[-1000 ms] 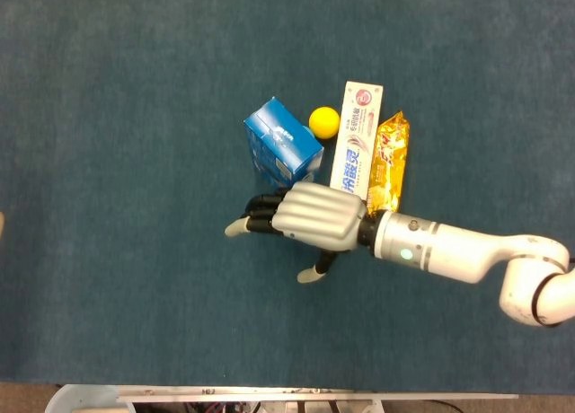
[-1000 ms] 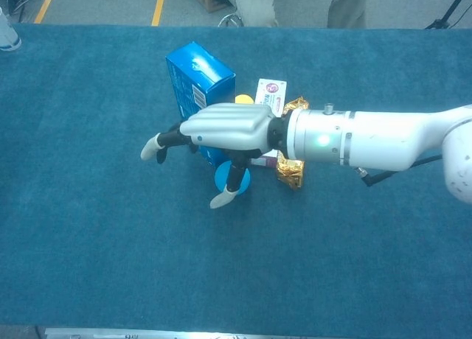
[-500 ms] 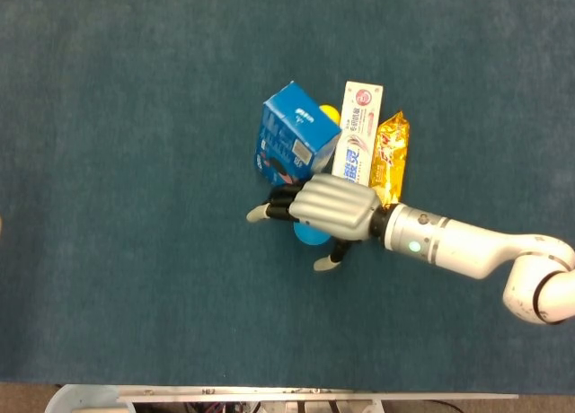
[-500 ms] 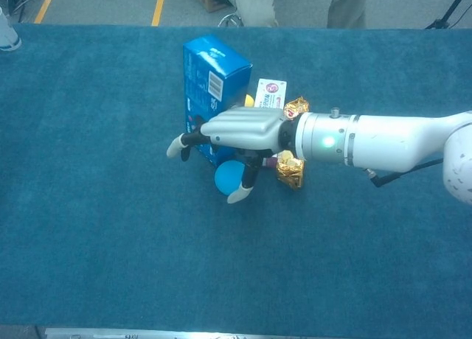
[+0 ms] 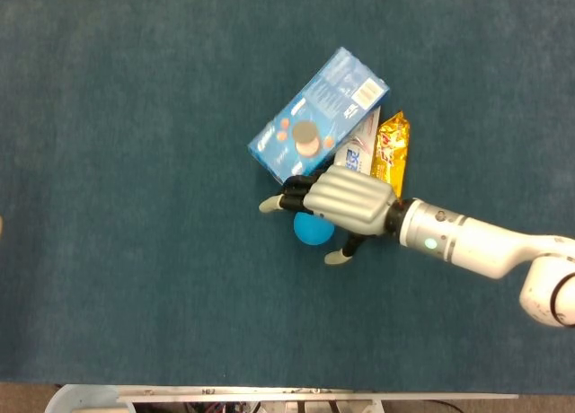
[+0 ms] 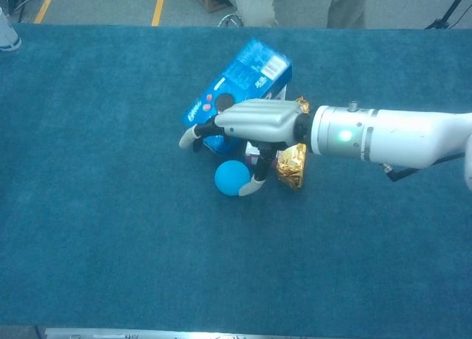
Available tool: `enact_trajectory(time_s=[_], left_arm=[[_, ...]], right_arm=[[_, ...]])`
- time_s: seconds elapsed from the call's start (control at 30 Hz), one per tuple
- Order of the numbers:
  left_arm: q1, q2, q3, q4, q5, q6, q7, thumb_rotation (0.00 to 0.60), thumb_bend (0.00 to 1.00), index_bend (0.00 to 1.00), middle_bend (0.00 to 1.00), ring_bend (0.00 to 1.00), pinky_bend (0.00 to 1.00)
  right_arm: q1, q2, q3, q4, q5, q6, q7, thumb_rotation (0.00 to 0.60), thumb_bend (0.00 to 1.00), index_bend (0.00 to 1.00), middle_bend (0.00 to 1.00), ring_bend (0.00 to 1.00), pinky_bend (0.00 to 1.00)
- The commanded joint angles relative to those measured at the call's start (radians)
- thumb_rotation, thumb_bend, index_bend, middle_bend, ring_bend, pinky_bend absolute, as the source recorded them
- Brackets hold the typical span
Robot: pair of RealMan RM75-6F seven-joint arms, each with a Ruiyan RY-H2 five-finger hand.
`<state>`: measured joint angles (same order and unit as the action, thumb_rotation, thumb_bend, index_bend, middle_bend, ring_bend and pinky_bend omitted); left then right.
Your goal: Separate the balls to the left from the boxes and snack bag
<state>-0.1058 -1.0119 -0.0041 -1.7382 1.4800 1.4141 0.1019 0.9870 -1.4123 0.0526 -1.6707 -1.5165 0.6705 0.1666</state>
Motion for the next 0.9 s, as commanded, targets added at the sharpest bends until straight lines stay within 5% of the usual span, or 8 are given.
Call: enact_trajectory(time_s=[0.03,0.67,0.9], left_arm=[[-0.001,-0.001,0.001,0.001,0.001,-0.002,0.0,0.6,0.37,0.07,0.12,0.07,0.0],[0.014,0.007,0.007,-0.001,0.009,0.016,-0.014,0.6,0.37,0.07,0.12,0.07,0.0],[0.024,0.017,0.014,-0.007,0.018,0.027,-0.024,0.6,0.37,0.07,0.12,0.07,0.0]], right_arm=[[-0.021,0.038,0.003,-0.028,-0.028,0.053,0.026,0.6,0.09,0.16,0.25,0.16,0.31],[-0.075,0.104,0.076,-0.003,0.132,0.14,-0.108,0.6,0.08,0.16,0.25,0.15,0.3],[-0.034,0.1,0.125,0.045,0.313,0.083,-0.252,0.6,0.0,0.01,0.14,0.04,0.14]])
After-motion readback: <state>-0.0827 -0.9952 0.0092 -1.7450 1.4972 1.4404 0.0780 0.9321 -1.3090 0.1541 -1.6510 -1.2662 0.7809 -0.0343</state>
